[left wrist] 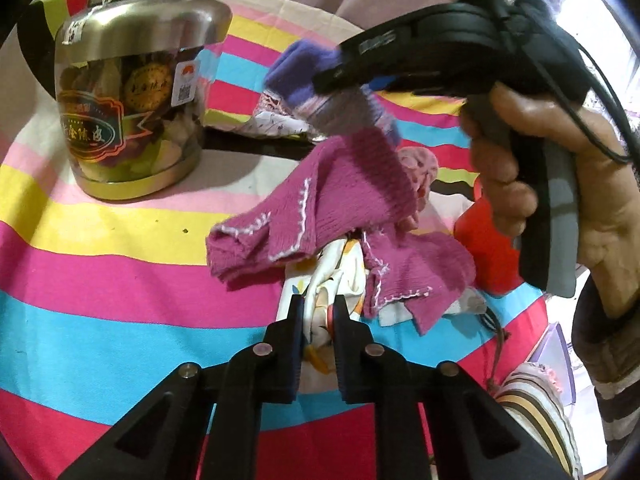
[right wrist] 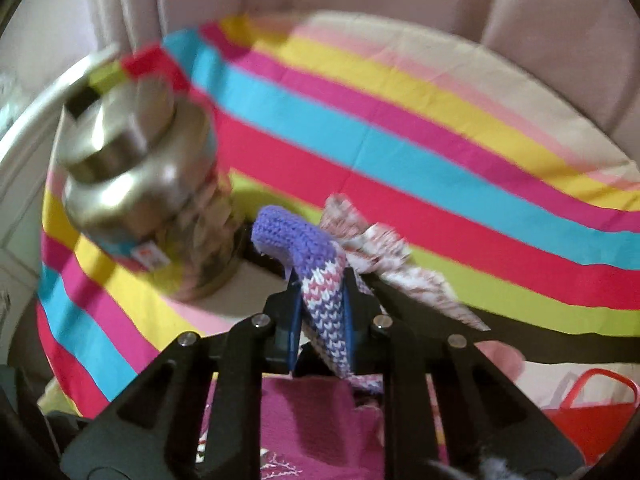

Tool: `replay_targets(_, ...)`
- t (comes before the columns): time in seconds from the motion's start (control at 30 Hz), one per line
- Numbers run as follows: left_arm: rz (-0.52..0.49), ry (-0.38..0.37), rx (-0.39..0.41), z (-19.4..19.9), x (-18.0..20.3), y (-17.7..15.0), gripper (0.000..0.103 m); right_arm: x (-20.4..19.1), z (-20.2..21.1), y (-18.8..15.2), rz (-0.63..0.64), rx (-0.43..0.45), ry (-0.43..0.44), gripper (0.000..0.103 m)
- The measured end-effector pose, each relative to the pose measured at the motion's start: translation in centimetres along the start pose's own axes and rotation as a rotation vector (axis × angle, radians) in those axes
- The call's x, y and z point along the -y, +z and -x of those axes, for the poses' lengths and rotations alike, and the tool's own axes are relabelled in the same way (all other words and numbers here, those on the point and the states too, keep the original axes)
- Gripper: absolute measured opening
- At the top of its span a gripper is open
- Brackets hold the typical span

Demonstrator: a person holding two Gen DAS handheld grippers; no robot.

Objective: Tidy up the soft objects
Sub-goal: 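Carry the floral cloth and purple glove into the white box and open both tools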

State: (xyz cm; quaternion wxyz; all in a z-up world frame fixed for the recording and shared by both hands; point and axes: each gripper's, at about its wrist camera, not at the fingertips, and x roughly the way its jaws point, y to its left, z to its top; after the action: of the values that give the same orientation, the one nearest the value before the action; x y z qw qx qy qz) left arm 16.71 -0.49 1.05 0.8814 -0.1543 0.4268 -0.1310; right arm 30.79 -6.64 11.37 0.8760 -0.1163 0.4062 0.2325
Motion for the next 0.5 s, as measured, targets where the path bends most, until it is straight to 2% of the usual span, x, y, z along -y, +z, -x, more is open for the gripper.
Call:
replay_targets(0.27, -0.008, -0.047, 0.086, 2.5, 0.2, 0.3, 0.013, 2.1, 6.1, -1.3, -0.075, 0.117, -0.043, 0.020)
replay_targets(0.5, -0.025, -0.065, 0.208, 4.1, 1.4, 0.5, 0.013, 3.6, 10.9, -5.9, -0.112, 0.152, -0.066, 0.020)
